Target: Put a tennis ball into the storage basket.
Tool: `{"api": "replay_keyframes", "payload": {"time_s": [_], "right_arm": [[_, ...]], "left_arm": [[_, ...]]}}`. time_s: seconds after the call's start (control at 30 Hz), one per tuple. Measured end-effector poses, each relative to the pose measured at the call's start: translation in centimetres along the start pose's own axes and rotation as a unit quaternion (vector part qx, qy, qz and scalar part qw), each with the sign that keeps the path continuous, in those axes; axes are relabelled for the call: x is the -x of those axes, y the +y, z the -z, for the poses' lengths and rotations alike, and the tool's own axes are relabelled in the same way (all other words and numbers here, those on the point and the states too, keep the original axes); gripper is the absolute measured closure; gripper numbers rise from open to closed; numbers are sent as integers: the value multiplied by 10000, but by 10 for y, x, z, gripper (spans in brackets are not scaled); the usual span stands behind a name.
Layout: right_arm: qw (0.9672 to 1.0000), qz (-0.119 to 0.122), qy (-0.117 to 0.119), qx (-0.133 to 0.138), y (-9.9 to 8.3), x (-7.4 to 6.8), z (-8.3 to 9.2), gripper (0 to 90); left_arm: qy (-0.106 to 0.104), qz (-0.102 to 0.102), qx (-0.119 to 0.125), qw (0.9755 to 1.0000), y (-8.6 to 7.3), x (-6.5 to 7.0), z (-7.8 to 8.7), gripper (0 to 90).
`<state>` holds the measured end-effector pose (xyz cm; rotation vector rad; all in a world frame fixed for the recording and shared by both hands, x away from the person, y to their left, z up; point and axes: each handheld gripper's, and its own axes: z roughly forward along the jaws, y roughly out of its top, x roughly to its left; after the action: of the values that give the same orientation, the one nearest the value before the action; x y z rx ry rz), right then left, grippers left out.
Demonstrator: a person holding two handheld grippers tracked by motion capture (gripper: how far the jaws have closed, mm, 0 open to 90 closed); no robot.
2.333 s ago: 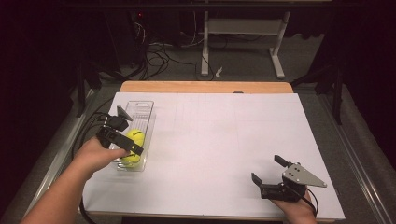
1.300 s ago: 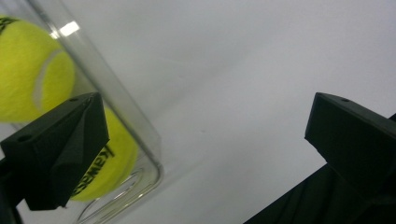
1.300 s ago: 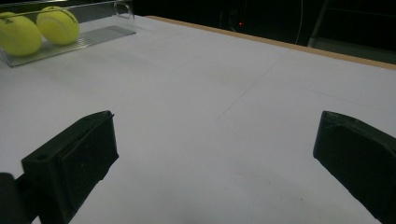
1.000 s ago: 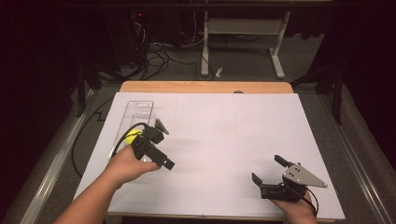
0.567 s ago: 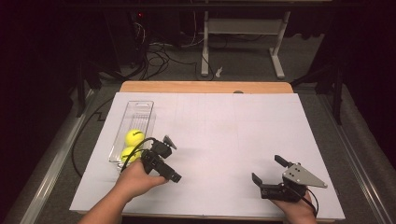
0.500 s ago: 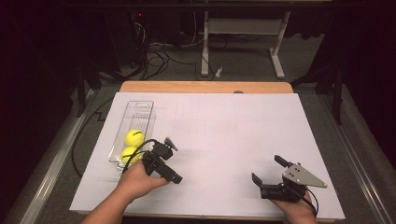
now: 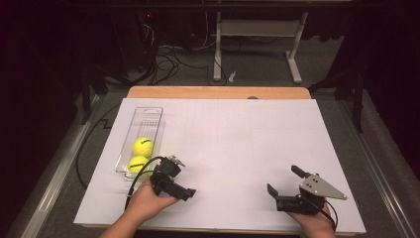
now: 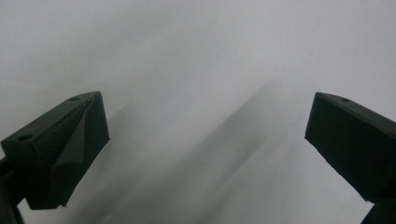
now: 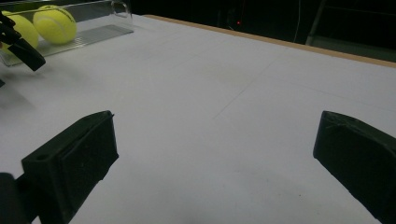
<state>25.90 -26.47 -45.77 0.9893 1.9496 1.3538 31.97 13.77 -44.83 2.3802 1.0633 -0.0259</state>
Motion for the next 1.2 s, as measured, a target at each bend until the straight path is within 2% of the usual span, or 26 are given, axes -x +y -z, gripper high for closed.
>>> {"api": "replay_keyframes", "payload": {"time_s": [0.1, 0.23, 0.37, 0.4, 0.43, 0.53, 0.6, 0.7, 0.83, 0.97, 1.03, 1.13, 1.2], "right_arm": [[10000, -18, -14, -14, -1, 1, 0, 0], [10000, -74, -54, -7, -1, 2, 0, 1], [9999, -88, -79, -1, -1, 3, 0, 1], [9999, -96, -85, -2, -1, 3, 0, 1], [9999, -98, -92, -3, -1, 3, 0, 0], [9999, -88, -99, 5, -1, 2, 0, 1], [9999, -80, -104, 10, -1, 2, 0, 1], [9999, -100, -116, 6, -1, 2, 1, 1], [9998, -119, -129, 16, -2, 3, 1, 1], [9998, -122, -127, 23, -2, 3, 1, 0], [9998, -122, -127, 31, -2, 3, 1, 1], [9998, -123, -126, 42, -1, 3, 2, 1], [9998, -134, -127, 44, -1, 3, 2, 0]], "left_arm": [[-25, -129, 427, 9990, -5, -2, 5, 9], [-173, -249, 950, 9950, -10, -6, 14, 9], [-286, -348, 1250, 9911, -16, -8, 15, 6], [-281, -384, 1359, 9896, -17, -7, 16, 4], [-336, -425, 1523, 9868, -19, -7, 17, 4], [-448, -511, 1800, 9813, -23, -8, 20, 5], [-356, -586, 1891, 9796, -24, -8, 20, 4], [-417, -610, 2062, 9757, -26, -9, 22, 6], [-520, -706, 2452, 9655, -29, -7, 29, 10], [-600, -772, 2713, 9575, -32, -8, 35, 7], [-631, -755, 2885, 9524, -35, -9, 40, 8], [-566, -695, 3074, 9473, -39, -13, 47, 8], [-576, -635, 3145, 9454, -41, -16, 51, 11]]}}
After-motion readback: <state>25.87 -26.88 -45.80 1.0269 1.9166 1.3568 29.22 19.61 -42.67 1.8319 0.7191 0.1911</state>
